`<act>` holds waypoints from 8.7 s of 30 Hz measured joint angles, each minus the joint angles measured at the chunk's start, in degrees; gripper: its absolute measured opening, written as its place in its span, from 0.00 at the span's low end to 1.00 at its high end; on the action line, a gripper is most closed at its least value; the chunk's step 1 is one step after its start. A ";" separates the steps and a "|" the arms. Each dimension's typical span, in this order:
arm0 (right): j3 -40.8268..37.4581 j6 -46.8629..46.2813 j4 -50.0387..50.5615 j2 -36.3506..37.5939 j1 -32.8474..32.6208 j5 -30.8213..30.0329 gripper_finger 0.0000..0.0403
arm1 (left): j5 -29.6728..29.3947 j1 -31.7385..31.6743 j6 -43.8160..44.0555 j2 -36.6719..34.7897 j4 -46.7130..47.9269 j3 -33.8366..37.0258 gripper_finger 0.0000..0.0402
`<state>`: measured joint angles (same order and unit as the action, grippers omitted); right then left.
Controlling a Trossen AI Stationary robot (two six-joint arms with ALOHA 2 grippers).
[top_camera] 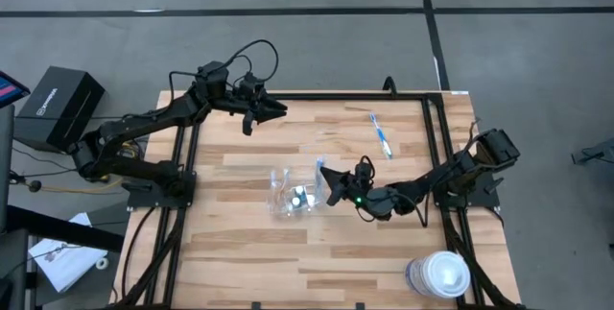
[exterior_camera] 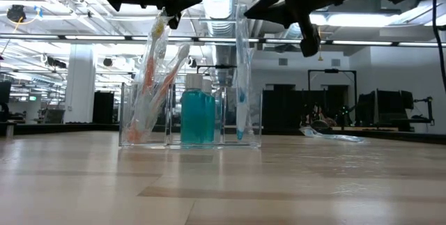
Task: Pick & Place toothbrushing station
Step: Put the left blue toothbrush into the transparent organizer, then put the blue toothbrush into the transparent organizer
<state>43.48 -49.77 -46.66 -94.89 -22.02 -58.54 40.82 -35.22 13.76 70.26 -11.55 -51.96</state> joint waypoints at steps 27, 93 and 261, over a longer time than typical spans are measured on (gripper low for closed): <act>0.02 -13.72 18.42 -0.04 -1.97 1.81 0.00 | -0.02 0.00 -0.22 0.00 -0.02 0.00 0.23; 0.13 7.35 70.43 33.92 59.38 59.17 0.37 | -1.84 -0.04 1.73 9.19 0.15 -0.02 0.23; -1.15 20.36 25.86 16.94 10.09 29.04 0.00 | -17.37 16.83 -3.10 -1.11 -0.42 -0.02 0.41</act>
<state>42.33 -29.41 -20.80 -77.95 -11.93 -29.50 23.45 -18.39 10.66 69.14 -11.97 -51.99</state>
